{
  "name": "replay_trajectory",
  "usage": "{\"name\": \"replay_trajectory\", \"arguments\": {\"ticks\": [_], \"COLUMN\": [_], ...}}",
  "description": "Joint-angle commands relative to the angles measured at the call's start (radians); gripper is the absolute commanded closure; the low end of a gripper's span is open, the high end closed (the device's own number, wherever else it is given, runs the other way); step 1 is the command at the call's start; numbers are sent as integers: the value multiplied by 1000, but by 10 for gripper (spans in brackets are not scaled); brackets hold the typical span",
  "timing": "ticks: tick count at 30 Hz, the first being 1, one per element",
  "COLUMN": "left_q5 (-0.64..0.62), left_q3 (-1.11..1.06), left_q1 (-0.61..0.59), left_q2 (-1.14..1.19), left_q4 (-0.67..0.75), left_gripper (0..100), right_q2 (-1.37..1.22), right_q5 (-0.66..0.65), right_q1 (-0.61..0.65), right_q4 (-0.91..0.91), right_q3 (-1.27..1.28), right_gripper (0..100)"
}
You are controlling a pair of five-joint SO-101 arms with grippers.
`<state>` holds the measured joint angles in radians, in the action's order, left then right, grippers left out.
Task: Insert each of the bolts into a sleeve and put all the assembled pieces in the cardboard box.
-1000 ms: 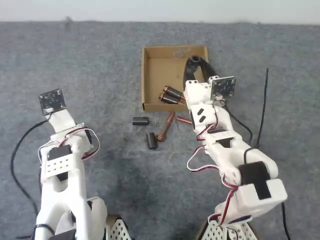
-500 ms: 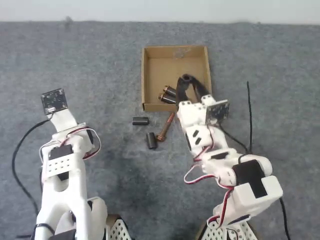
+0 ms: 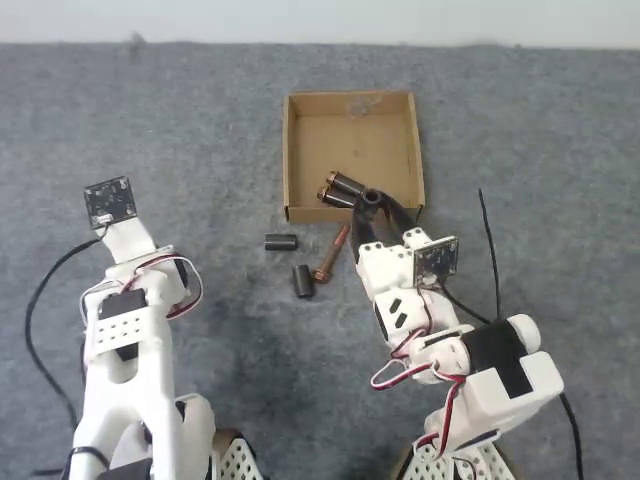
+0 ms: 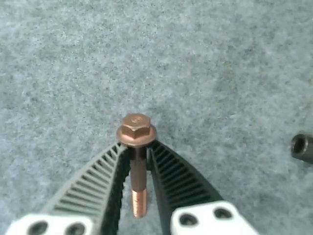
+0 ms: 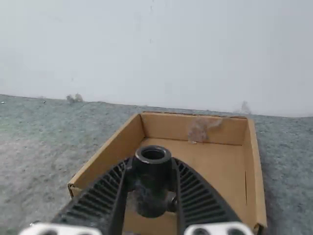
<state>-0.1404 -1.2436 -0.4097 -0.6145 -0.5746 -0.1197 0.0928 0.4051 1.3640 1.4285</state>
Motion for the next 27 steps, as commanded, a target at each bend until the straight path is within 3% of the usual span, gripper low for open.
{"name": "replay_trajectory", "arguments": {"ticks": [1, 7, 16, 27], "left_q5": [-5, -5, -5, -5], "left_q3": [8, 5, -2, -2], "left_q1": [6, 6, 6, 6], "left_q2": [-43, -43, -49, -49], "left_q4": [35, 35, 35, 35], "left_gripper": [987, 987, 987, 987], "right_q2": [5, -70, -363, -248], "right_q5": [-2, -43, -51, -43], "right_q1": [5, 4, -1, 5], "right_q4": [22, 58, 351, 389], "right_q3": [9, -40, -114, 106], "right_gripper": [950, 950, 950, 950]}}
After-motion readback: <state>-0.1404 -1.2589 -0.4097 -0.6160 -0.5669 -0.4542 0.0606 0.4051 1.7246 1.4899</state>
